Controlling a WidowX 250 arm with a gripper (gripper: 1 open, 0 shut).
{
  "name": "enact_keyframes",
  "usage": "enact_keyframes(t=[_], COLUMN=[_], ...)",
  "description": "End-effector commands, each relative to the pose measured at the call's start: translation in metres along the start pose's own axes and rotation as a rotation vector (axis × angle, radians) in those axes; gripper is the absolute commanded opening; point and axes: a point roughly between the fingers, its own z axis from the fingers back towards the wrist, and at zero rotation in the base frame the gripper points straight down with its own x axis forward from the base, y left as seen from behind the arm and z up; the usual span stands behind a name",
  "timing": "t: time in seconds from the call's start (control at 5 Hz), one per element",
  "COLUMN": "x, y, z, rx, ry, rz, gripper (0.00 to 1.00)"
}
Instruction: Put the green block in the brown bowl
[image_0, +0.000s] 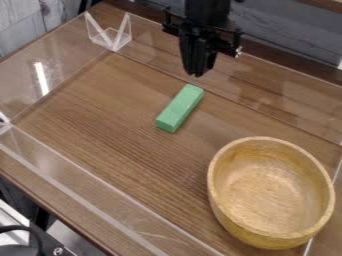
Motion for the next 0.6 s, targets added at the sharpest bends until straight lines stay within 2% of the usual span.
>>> enact_keyframes(t=[0.0, 0.4], x=[0.009, 0.008], y=[0.017, 0.034], z=[0.003, -0.028], rx=[0.022, 0.029], ry=[-0.065, -0.074], rz=[0.005, 0.005], gripper=[1.0, 1.0])
